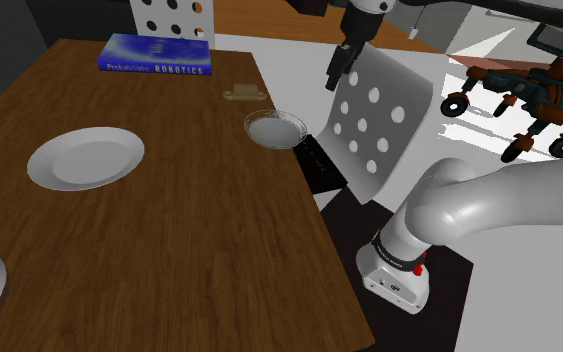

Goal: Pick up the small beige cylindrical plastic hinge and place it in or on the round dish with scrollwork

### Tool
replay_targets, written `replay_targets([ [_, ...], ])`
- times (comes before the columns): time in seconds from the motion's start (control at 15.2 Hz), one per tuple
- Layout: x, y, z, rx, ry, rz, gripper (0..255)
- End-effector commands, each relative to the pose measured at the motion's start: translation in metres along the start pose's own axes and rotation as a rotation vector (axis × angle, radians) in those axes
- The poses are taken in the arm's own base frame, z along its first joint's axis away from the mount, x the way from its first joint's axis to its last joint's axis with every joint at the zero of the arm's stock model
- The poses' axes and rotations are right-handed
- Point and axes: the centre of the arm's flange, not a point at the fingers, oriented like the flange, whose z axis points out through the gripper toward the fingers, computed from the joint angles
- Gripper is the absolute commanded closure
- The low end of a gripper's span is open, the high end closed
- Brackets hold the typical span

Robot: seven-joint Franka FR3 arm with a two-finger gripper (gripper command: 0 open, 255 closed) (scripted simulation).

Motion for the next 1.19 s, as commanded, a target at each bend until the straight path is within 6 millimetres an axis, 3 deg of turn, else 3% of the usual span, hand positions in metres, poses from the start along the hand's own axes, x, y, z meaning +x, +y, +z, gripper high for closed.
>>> replay_targets([
  [0.0, 0.000, 0.000, 0.000, 0.000, 0.000, 0.000, 0],
  [0.59, 0.100, 0.051, 0.055, 0.064, -0.019, -0.238, 0],
  [1.12, 0.196, 0.073, 0.108, 0.121, -0.036, -0.449, 0],
])
